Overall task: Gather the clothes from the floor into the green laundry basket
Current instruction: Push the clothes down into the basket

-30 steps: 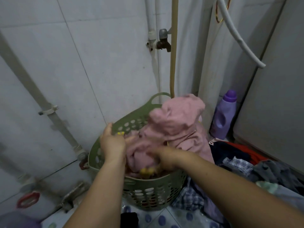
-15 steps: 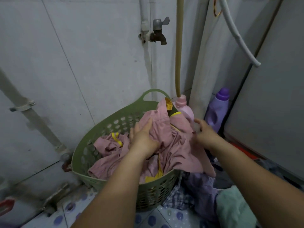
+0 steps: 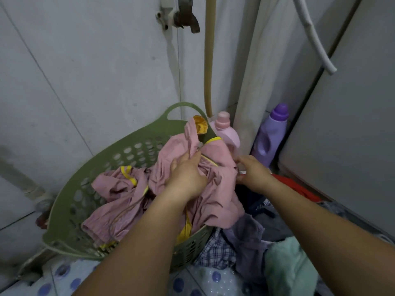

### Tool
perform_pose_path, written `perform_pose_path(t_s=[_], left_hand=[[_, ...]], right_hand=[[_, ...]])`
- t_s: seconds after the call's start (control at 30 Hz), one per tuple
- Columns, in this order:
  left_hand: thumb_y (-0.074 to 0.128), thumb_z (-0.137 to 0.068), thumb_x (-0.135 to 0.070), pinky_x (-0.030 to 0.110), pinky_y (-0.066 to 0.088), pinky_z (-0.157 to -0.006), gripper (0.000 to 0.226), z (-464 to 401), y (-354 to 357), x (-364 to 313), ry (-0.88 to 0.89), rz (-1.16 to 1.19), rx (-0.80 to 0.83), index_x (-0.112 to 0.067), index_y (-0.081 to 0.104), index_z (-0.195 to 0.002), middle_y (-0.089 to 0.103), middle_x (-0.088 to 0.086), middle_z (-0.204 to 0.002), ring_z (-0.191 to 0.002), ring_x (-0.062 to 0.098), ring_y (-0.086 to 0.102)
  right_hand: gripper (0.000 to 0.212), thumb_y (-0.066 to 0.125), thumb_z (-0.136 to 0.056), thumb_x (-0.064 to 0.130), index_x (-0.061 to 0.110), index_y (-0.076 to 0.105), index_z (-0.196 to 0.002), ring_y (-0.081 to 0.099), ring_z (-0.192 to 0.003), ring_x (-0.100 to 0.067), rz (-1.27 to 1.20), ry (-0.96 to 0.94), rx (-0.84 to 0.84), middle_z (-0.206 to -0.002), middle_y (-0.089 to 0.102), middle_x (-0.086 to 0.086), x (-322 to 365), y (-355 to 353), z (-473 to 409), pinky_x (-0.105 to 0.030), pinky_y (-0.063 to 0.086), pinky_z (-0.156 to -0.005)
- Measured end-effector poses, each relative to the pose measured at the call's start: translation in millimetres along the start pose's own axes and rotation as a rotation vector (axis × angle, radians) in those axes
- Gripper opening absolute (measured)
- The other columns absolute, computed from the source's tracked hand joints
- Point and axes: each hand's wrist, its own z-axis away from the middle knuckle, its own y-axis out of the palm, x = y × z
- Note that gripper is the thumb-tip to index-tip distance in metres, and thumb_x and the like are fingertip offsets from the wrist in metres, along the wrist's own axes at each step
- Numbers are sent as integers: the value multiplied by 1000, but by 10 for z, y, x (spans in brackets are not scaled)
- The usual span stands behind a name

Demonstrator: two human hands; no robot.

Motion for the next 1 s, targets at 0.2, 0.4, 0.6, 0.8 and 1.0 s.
perform_pose_path(t_s=[0.2,0.4,0.6,0.8,1.0], left_hand=[[69,-77,-19,33,34,-113,90,-34,-7,-26,2,193,70,-18,20,-152,26,9,-154,-140,26,34],[84,-63,-28,34,39,-106,106,82,34,29,25,33,156,-20,23,-150,31,9,-142,-133,29,38],[68,-76,-15,30,44,-75,35,135,-33,167,67,72,-141,-9,64,-110,64,13,-111,-102,30,60],[66,-76,-9,30,39,-78,36,295,-426,232,83,154,-575,-13,68,-112,63,17,-111,-103,33,58],[65,-79,-13,41,41,-86,41,498,-759,435,-5,-18,-857,-15,63,-119,57,18,-114,-108,38,51]], right_hand=[[13,54,-91,20,8,56,-94,52,-80,-23,-195,117,-110,-86,60,-6,182,-41,98,-27,37,-69],[9,49,-91,16,8,51,-95,53,-86,-28,-161,-20,-196,-89,58,-10,725,-207,329,-34,38,-73],[9,54,-90,14,6,50,-89,47,-72,-21,-260,-212,-35,-69,51,1,1127,-176,528,-36,40,-69],[14,53,-93,16,20,47,-81,45,-74,-11,-453,-367,-79,-70,48,11,1608,-336,465,-29,37,-72],[25,48,-95,7,23,45,-77,42,-62,-7,-907,-407,45,-66,46,3,2058,-142,342,-22,35,-57]])
